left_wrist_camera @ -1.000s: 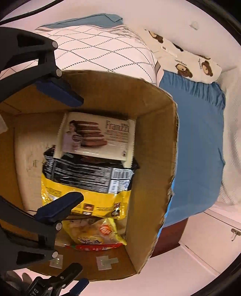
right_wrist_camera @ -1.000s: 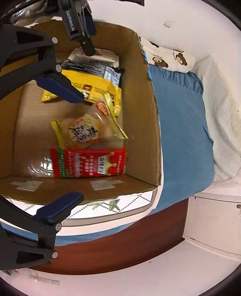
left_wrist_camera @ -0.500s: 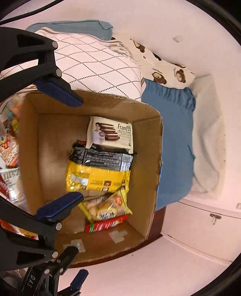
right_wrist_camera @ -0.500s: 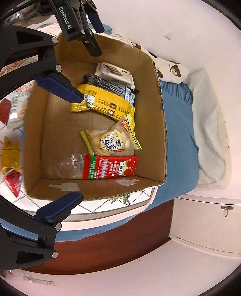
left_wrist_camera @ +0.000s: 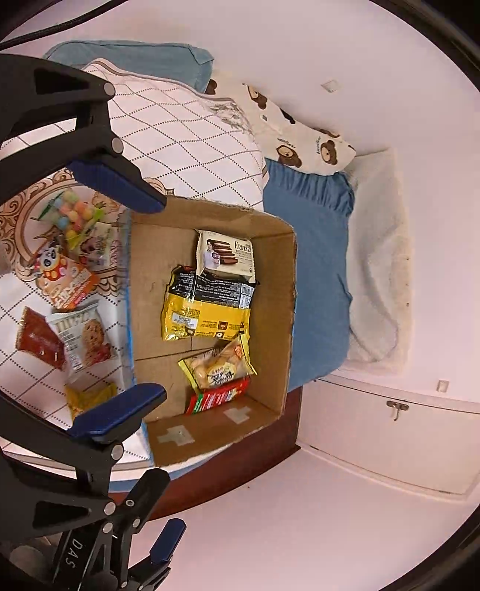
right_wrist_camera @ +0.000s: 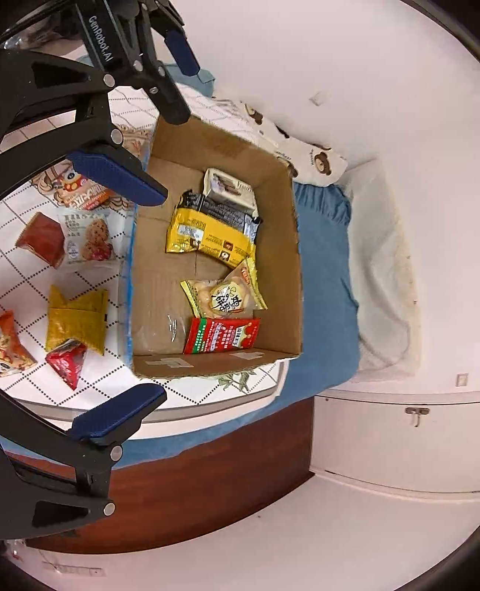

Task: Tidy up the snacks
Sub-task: 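Grasp the cranberry oat cookie pack with left tool while right tool grasps yellow chip bag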

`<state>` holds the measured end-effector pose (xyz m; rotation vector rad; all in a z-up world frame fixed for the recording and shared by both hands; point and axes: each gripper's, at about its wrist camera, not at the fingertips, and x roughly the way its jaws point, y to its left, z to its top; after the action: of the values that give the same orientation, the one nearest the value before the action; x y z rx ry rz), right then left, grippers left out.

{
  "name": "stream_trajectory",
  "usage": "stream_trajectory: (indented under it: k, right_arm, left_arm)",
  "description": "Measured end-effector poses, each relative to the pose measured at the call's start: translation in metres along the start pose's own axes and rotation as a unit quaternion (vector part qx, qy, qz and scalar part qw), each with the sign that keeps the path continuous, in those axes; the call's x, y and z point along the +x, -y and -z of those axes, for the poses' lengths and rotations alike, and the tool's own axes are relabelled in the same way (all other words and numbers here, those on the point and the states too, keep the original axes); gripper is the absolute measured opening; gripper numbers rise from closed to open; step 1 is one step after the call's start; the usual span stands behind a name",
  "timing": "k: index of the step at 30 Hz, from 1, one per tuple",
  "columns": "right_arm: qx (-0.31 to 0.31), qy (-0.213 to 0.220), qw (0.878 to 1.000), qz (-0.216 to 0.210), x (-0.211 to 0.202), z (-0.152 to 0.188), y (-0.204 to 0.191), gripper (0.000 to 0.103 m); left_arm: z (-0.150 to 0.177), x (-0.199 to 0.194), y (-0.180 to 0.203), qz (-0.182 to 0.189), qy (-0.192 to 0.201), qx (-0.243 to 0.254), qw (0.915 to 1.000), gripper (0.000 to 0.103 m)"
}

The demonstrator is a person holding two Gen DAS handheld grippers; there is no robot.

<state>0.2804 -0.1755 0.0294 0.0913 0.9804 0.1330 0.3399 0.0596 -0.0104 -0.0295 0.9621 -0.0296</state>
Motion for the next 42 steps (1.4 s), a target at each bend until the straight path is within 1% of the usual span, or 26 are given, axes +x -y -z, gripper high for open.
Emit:
stream_trajectory:
  k: [5,8,10,11,12,14,15,17,19,21,22,24,25,26,28,30,32,33,34,35,36,37,38,40,41,42]
  right_arm:
    - [0.009,0.005,1.000,-0.015,-0.026,0.017,-0.002,0.099]
    - [0.010,-0.009,1.000,-0.027,-0.027,0.037,0.001,0.099]
    - [0.020,-0.024,0.999,-0.031,-0.022,0.059,0.010,0.098]
    - [0.024,-0.034,0.999,-0.034,-0.017,0.067,0.015,0.094]
    - [0.036,-0.052,0.997,-0.043,-0.009,0.080,0.024,0.083]
    - [0.061,-0.086,0.993,-0.061,0.009,0.097,0.037,0.077]
    - [0.073,-0.100,0.990,-0.067,0.020,0.106,0.045,0.076]
    - [0.081,-0.115,0.988,-0.068,0.038,0.118,0.057,0.074]
    - [0.090,-0.122,0.986,-0.073,0.052,0.124,0.064,0.074]
    - [0.101,-0.129,0.983,-0.080,0.064,0.128,0.073,0.074]
    - [0.104,-0.132,0.982,-0.084,0.071,0.129,0.077,0.074]
    - [0.111,-0.134,0.981,-0.090,0.081,0.128,0.085,0.074]
    - [0.111,-0.135,0.980,-0.089,0.084,0.129,0.087,0.074]
    - [0.111,-0.136,0.980,-0.088,0.088,0.129,0.090,0.074]
    - [0.114,-0.137,0.980,-0.086,0.091,0.129,0.096,0.074]
    - [0.120,-0.139,0.979,-0.088,0.094,0.130,0.100,0.074]
    - [0.128,-0.144,0.977,-0.089,0.100,0.130,0.104,0.074]
    - [0.131,-0.146,0.976,-0.089,0.102,0.131,0.106,0.074]
    - [0.134,-0.146,0.976,-0.090,0.104,0.130,0.107,0.074]
    - [0.136,-0.147,0.976,-0.090,0.106,0.129,0.108,0.074]
    - [0.138,-0.149,0.975,-0.089,0.108,0.130,0.109,0.074]
    - [0.139,-0.148,0.975,-0.090,0.108,0.129,0.109,0.074]
    - [0.139,-0.147,0.975,-0.090,0.109,0.128,0.108,0.074]
    - [0.135,-0.145,0.976,-0.091,0.109,0.127,0.105,0.074]
    - [0.133,-0.145,0.976,-0.090,0.109,0.126,0.103,0.074]
    - [0.131,-0.144,0.977,-0.089,0.110,0.125,0.100,0.074]
  left_arm:
    - [0.018,-0.026,0.000,0.008,0.010,-0.006,0.9999,0.094]
    - [0.039,-0.027,0.000,-0.006,-0.001,-0.008,1.0000,0.094]
    - [0.061,-0.017,0.001,-0.011,-0.026,-0.009,0.9996,0.094]
    - [0.072,-0.010,0.002,-0.013,-0.041,-0.007,0.9990,0.094]
    - [0.083,0.000,0.003,-0.015,-0.061,-0.005,0.9980,0.094]
    - [0.102,0.021,0.005,-0.020,-0.098,-0.005,0.9949,0.094]
    - [0.110,0.032,0.007,-0.024,-0.113,0.001,0.9933,0.094]
    - [0.122,0.058,0.016,-0.037,-0.144,0.035,0.9882,0.094]
    - [0.127,0.078,0.030,-0.049,-0.158,0.087,0.9824,0.094]
    - [0.126,0.099,0.049,-0.061,-0.165,0.154,0.9723,0.094]
    - [0.124,0.105,0.056,-0.058,-0.167,0.178,0.9681,0.094]
    - [0.119,0.125,0.072,-0.055,-0.178,0.233,0.9544,0.094]
    - [0.116,0.136,0.081,-0.057,-0.184,0.263,0.9454,0.094]
    - [0.114,0.142,0.087,-0.055,-0.186,0.281,0.9398,0.094]
    - [0.111,0.157,0.100,-0.051,-0.197,0.320,0.9254,0.094]
    - [0.111,0.168,0.112,-0.031,-0.213,0.351,0.9114,0.094]
    - [0.117,0.179,0.124,-0.027,-0.228,0.385,0.8939,0.094]
    - [0.119,0.183,0.127,-0.028,-0.231,0.396,0.8881,0.088]
    - [0.124,0.189,0.130,-0.030,-0.237,0.405,0.8825,0.069]
    - [0.125,0.191,0.130,-0.027,-0.247,0.402,0.8813,0.060]
    - [0.126,0.193,0.129,-0.025,-0.254,0.391,0.8845,0.055]
    - [0.126,0.192,0.127,-0.024,-0.250,0.381,0.8898,0.055]
    - [0.125,0.189,0.123,-0.021,-0.247,0.364,0.8979,0.055]
    - [0.125,0.186,0.109,-0.014,-0.266,0.305,0.9143,0.055]
    - [0.126,0.184,0.095,-0.010,-0.288,0.249,0.9245,0.055]
    - [0.127,0.183,0.084,-0.001,-0.306,0.203,0.9302,0.055]
